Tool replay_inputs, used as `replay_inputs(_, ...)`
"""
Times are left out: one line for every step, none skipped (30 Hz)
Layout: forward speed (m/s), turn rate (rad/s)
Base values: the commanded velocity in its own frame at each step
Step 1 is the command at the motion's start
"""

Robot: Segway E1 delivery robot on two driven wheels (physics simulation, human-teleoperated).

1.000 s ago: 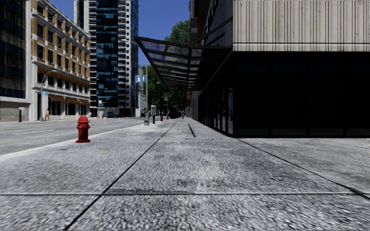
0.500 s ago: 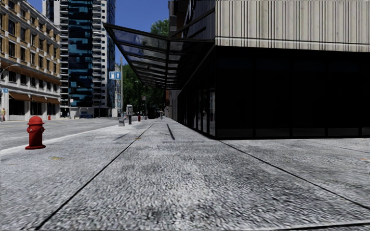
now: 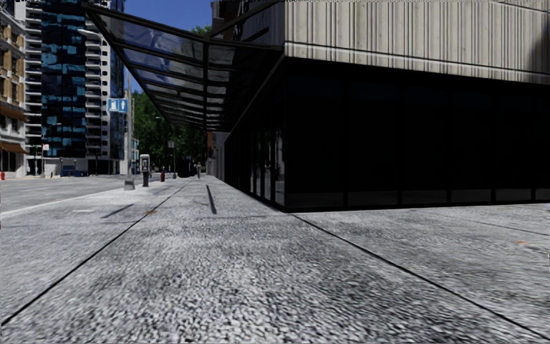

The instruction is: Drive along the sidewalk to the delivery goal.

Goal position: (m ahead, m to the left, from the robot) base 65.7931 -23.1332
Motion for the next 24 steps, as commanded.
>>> replay_inputs(1.33,-0.4)
replay_inputs(1.33,-0.4)
replay_inputs(1.33,-0.4)
replay_inputs(1.33,-0.4)
replay_inputs(1.33,-0.4)
replay_inputs(1.33,-0.4)
replay_inputs(1.33,-0.4)
replay_inputs(1.33,-0.4)
replay_inputs(1.33,-0.4)
replay_inputs(1.33,-0.4)
replay_inputs(1.33,-0.4)
replay_inputs(1.33,-0.4)
replay_inputs(1.33,-0.4)
replay_inputs(1.33,-0.4)
replay_inputs(1.33,-0.4)
replay_inputs(1.33,-0.4)
replay_inputs(1.33,-0.4)
replay_inputs(1.33,-0.4)
replay_inputs(1.33,-0.4)
replay_inputs(1.33,-0.4)
replay_inputs(1.33,-0.4)
replay_inputs(1.32,-0.4)
replay_inputs(1.32,-0.4)
replay_inputs(1.32,-0.4)
